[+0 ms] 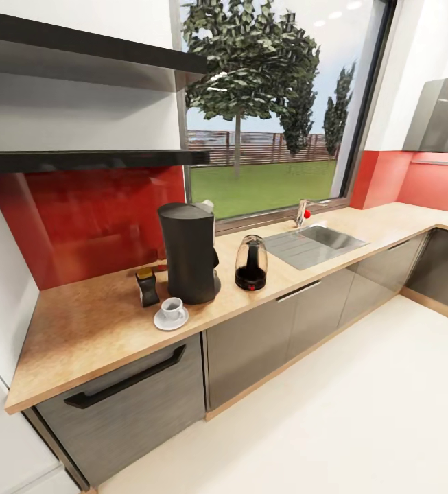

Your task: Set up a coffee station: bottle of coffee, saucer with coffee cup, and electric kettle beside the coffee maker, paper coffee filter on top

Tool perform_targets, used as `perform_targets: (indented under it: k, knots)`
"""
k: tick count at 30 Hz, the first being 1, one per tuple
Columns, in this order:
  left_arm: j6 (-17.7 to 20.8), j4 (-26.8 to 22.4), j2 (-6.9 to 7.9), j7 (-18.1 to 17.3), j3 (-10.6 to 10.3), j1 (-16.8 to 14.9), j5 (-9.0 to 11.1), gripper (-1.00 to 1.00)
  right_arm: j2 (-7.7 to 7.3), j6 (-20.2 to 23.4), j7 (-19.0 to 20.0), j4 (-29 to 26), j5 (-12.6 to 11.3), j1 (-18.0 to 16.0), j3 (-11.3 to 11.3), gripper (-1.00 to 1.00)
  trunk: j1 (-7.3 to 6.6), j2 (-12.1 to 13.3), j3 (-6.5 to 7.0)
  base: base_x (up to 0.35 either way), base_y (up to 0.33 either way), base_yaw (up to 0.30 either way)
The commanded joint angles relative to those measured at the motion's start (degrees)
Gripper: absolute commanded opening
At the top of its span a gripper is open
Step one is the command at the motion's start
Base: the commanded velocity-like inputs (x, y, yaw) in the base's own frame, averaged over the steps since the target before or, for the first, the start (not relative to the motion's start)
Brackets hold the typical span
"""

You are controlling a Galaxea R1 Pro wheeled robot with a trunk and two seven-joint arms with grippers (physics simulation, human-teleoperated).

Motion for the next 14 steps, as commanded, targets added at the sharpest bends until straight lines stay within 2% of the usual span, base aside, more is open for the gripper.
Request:
perform_targets:
  k: [1, 14]
  knots:
    - [-0.22, 0.08, -0.11, -0.18, 0.46, -0.05, -0.55, 1.00, 0.01, -0.18, -0.17, 0.05, -0.52, -0.05, 0.48, 1.00, 0.02, -0.10, -0.11, 0.000, 0.000, 0.000]
    - [-0.20, 0.10, 0.08, -0.15, 0.30, -0.05, -0.61, 1.00, 0.00, -0.18, -0.17, 0.02, -0.49, -0.05, 0.48, 1.00, 0.02, -0.10, -0.11, 0.000, 0.000, 0.000]
